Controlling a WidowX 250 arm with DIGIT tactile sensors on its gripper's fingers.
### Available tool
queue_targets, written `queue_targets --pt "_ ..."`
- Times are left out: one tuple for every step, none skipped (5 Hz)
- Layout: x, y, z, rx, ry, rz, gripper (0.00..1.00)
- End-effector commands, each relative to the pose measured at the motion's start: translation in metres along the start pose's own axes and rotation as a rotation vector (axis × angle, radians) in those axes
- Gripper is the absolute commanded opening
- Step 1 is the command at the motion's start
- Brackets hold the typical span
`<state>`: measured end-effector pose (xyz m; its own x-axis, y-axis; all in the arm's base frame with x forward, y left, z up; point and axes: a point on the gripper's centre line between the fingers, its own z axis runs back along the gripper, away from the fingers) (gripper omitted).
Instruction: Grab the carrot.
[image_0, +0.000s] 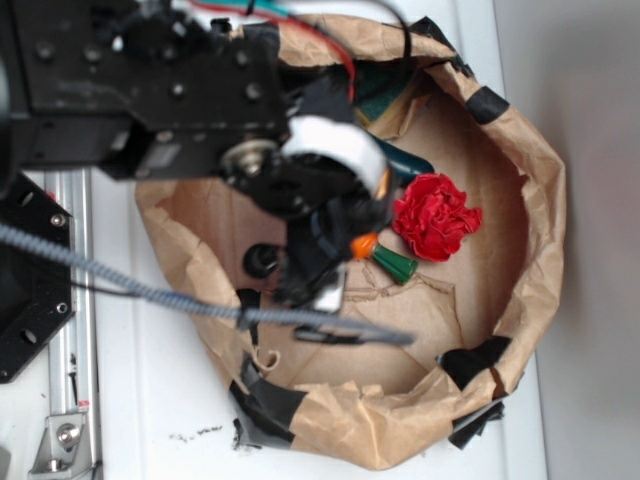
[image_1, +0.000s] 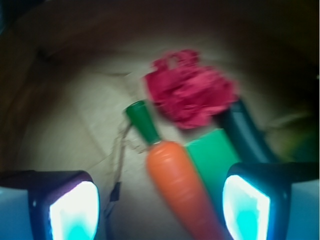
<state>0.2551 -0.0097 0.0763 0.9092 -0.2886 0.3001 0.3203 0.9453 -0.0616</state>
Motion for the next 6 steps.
queue_targets --pt "0.009 0.005 -0.042 -0.001 0.025 -0.108 1.00" --pt "0.005 0.005 -0.053 -0.003 0.057 -0.138 1.00" --pt "-0.007 0.006 -0.048 -0.039 0.123 -0.150 1.00" --pt "-0.023 0.005 -0.043 -0.050 0.198 -0.144 0.00" --pt "-0.025 -0.007 -0.029 -0.074 0.179 -0.156 0.00" --pt "-0.022 -0.020 -0.017 -0.099 0.169 -0.169 0.00"
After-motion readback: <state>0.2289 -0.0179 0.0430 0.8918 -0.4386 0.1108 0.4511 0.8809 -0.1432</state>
